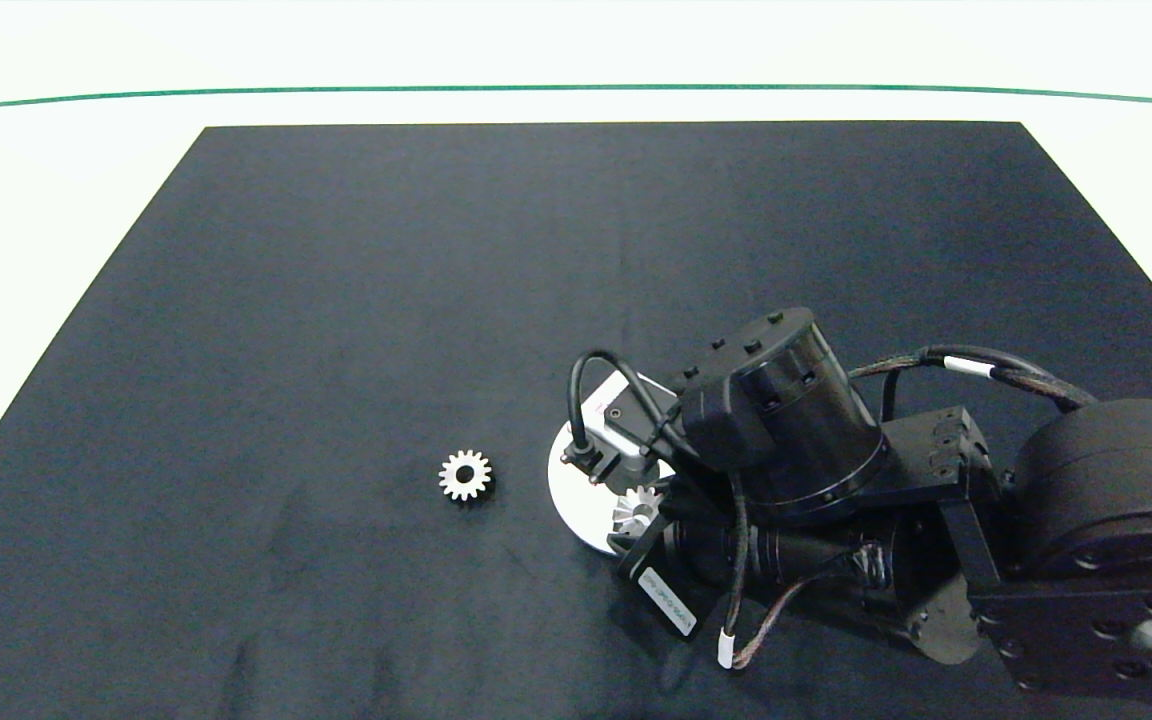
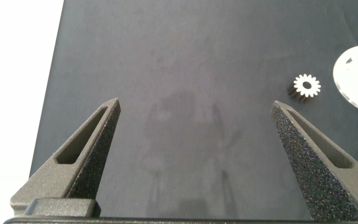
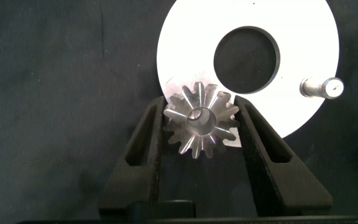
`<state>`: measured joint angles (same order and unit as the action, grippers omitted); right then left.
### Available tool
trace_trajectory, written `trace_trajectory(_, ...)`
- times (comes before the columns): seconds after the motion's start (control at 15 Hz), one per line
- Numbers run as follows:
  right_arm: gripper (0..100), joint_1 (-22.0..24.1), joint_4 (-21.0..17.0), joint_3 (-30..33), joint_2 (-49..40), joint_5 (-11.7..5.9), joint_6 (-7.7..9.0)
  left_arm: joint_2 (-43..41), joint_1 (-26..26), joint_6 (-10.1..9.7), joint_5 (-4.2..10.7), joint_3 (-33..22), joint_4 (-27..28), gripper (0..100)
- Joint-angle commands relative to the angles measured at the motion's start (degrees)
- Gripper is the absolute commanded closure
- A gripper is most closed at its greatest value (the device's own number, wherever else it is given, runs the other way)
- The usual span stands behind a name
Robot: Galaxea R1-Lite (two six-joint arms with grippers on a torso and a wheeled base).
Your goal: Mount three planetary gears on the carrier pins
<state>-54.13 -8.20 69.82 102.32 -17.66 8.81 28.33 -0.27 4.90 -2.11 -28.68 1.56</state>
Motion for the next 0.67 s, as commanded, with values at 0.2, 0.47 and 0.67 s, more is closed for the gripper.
trace_trajectory(0.2,100,-0.01,-0.06,-0.12,0.78,-0.09,-0.02,-0.03,0.00,0.02,0.00,-0.50,0.02,0)
trace_trajectory(0.47,100,-0.01,-0.06,-0.12,0.78,-0.09,0.06,0.06,-0.08,0.02,-0.09,-0.93,0.46,0)
trace_trajectory(0.67,100,-0.01,0.38,-0.03,1.31,-0.09,0.15,-0.03,-0.17,0.02,-0.09,-1.37,0.90,0)
